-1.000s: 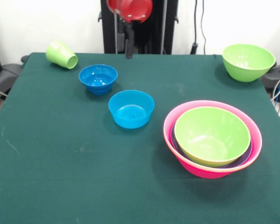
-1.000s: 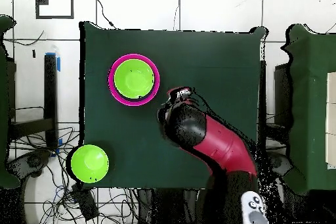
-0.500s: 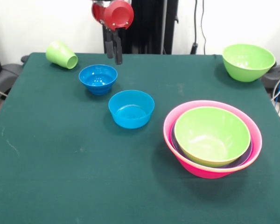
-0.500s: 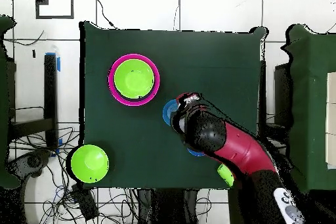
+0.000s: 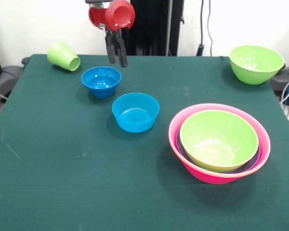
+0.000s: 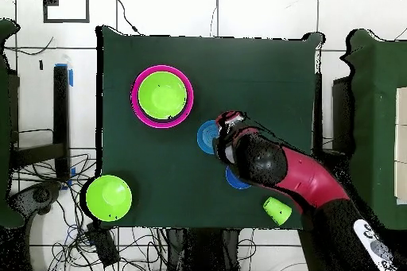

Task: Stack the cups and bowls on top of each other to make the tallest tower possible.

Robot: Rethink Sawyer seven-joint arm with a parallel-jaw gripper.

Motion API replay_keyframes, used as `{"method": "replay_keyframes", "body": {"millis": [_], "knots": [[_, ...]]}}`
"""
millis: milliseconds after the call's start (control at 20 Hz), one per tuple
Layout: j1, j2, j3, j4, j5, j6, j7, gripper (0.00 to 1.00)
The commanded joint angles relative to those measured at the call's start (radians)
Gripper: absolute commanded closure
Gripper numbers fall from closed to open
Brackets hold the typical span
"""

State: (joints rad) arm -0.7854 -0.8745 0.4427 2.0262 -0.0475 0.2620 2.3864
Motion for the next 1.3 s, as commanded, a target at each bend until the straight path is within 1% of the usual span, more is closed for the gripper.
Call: {"method": "replay_keyframes", "body": {"millis": [50,550,1000,1300], "knots": [[-0.075,0.06,0.217,0.066,-0.113,0.104,-0.227,0.0],[-0.216,0.099,0.355,0.068,-0.17,0.219,-0.254,0.0],[-0.31,0.162,0.432,0.065,-0.225,0.274,-0.273,0.0],[-0.389,0.214,0.468,0.049,-0.28,0.329,-0.317,0.0]]}}
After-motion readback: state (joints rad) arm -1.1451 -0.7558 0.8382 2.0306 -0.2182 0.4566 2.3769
